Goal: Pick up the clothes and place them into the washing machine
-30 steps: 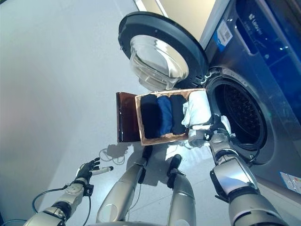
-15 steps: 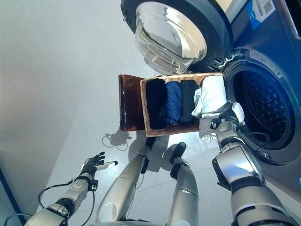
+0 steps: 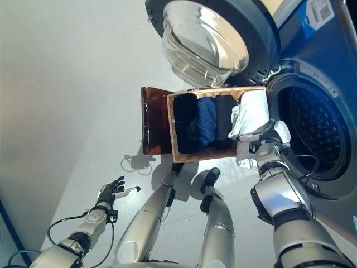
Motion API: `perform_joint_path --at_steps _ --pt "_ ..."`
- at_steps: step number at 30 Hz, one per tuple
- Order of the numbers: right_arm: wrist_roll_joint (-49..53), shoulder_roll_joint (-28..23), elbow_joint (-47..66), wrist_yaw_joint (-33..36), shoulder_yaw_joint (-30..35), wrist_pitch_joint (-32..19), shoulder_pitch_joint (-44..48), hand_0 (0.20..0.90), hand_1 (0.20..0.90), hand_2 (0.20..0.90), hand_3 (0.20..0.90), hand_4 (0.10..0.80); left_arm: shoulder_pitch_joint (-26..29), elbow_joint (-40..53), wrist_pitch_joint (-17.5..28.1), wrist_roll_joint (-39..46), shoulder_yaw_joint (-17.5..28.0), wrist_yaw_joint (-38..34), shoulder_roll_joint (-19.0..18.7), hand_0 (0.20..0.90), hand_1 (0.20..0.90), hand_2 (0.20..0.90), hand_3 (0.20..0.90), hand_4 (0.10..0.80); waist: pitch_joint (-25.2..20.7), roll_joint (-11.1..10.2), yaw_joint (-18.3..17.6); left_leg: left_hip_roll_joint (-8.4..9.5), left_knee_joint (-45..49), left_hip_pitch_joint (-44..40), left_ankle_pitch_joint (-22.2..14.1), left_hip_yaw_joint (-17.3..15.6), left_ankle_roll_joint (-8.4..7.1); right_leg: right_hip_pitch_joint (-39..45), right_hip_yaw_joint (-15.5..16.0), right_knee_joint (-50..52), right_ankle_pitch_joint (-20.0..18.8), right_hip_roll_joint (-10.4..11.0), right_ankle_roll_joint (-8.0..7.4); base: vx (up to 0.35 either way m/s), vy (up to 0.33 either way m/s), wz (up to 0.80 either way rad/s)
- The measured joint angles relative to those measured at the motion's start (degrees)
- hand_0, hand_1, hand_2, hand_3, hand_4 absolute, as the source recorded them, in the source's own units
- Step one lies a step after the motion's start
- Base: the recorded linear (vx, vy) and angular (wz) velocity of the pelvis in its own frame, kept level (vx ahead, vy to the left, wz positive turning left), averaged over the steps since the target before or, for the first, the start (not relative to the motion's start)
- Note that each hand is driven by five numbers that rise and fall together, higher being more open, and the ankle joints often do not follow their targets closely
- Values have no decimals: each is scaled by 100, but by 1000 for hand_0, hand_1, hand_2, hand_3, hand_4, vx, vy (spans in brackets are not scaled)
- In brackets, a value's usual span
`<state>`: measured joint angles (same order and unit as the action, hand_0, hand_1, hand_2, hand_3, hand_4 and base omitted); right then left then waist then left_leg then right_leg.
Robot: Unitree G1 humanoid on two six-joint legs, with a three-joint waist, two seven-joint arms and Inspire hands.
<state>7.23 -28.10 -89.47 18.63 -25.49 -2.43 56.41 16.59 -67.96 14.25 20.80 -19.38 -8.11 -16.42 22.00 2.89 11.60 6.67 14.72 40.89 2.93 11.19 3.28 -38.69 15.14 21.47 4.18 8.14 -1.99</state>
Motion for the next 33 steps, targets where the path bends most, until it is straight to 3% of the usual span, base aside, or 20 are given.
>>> perform_joint_path --at_steps 6,7,8,10,12,14,17,23,26,33 --pt "-2 71 139 3 -157 -19 6 900 900 900 900 800 1 16 0 -10 -31 -2 0 900 900 900 900 800 -3 -1 21 4 -81 -54 53 28 7 33 10 -18 -2 2 -3 5 -8 2" --pt "-2 71 139 4 -157 -19 6 538 538 538 538 541 1 15 -1 -11 -50 -1 0 900 900 900 900 800 -3 -1 21 4 -84 -52 58 40 6 33 18 -24 -4 0 -5 4 -8 4" --pt "-2 71 136 3 -157 -19 6 387 387 387 387 433 1 12 -2 -12 -81 -2 0 900 900 900 900 800 -4 -1 20 5 -85 -52 59 46 5 34 21 -24 -4 0 -5 0 0 0" --pt "-2 73 137 5 -157 -20 6 200 200 200 200 300 1 13 -1 -19 -142 -1 0 900 900 900 900 800 -10 0 21 6 -85 -52 64 48 -1 35 22 -22 -4 -1 -5 0 0 0" --pt "-1 70 137 28 -156 -24 14 260 260 260 260 343 1 13 -1 -60 -157 -1 0 900 900 900 900 800 -14 -1 21 6 -85 -52 68 54 -6 35 26 -20 -4 -2 -5 0 0 0" --pt "0 59 137 37 -156 -28 42 403 403 403 403 445 0 13 -1 -71 -157 -1 0 900 900 900 900 800 -22 0 21 7 -85 -52 73 64 -14 36 31 -16 -4 -2 -4 0 0 0" --pt "-2 52 100 47 -139 -64 24 425 425 425 425 461 -1 14 -1 -124 -159 -1 -1 900 900 900 900 800 -28 4 32 16 -85 -52 88 96 -36 34 35 11 4 3 3 -16 4 5" --pt "-3 8 -13 32 -51 -137 -88 403 403 403 403 445 -55 34 -8 -304 -183 14 4 900 900 900 900 800 -110 141 160 27 -98 -50 109 143 -108 32 73 52 14 19 17 -3 22 5" --pt "0 -56 -13 26 165 -140 -185 200 200 200 200 300 -98 51 -7 -339 -179 12 2 900 900 900 900 800 -187 268 194 47 -99 -72 122 144 -125 31 74 111 18 48 20 0 0 0" --pt "225 -60 82 -14 785 -210 -719 200 200 200 200 300 -279 196 -5 -545 -171 53 21 900 900 900 900 800 -354 493 175 55 -192 -351 145 119 -116 235 35 157 34 80 22 12 39 -1"
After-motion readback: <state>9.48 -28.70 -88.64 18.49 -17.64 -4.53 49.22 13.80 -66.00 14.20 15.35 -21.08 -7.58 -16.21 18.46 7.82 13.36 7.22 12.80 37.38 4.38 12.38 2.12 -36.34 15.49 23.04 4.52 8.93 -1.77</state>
